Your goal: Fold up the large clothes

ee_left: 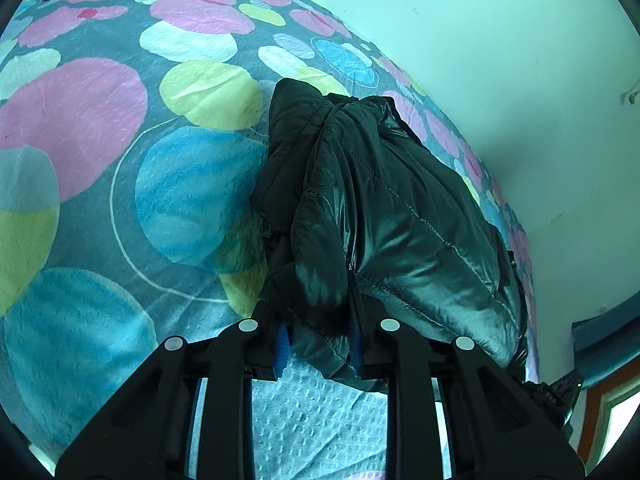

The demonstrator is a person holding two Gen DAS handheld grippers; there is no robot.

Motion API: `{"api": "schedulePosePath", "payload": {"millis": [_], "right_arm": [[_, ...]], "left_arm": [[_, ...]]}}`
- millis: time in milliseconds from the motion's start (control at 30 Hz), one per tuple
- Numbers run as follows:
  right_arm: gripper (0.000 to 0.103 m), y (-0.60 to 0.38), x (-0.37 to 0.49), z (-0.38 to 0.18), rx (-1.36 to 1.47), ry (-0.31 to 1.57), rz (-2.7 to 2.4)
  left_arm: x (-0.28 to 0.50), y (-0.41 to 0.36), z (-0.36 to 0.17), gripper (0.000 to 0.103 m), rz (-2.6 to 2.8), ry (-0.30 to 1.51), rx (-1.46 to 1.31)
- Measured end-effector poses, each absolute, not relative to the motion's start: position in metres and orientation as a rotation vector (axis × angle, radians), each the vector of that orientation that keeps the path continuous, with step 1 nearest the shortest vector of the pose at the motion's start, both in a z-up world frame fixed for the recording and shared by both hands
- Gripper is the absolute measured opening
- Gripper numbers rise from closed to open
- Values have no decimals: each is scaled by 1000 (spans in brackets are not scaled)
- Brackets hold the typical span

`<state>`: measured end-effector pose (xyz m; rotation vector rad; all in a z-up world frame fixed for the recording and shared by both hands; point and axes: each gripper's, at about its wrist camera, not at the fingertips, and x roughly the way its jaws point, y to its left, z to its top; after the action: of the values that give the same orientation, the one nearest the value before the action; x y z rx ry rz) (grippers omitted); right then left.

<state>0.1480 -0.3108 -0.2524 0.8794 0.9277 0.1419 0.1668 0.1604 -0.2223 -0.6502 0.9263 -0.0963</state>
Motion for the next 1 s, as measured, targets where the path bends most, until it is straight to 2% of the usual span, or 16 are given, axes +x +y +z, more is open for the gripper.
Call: {"api": "schedulePosePath", "payload": {"millis": [167,300,467,667,800,1000], "right_arm": [[29,-311,143,-247,854,923,134],[36,-313,134,-243,835,920,114],[45,-323,123,-228,769,912,26],[46,-332,111,-184,620,812,-178],[46,-296,126,-154,505,761,-84],[42,-215,181,-156,447,840,169]], "left_arm": [[164,160,-221,31,-85,922,-618],[162,163,-221,44,-70,926,-617],[154,172,-215,55,-44,923,-608],[142,189,-199,73,0,888,-553],[143,201,-196,78,16,879,-559],[164,204,-198,82,0,900,-527]]}}
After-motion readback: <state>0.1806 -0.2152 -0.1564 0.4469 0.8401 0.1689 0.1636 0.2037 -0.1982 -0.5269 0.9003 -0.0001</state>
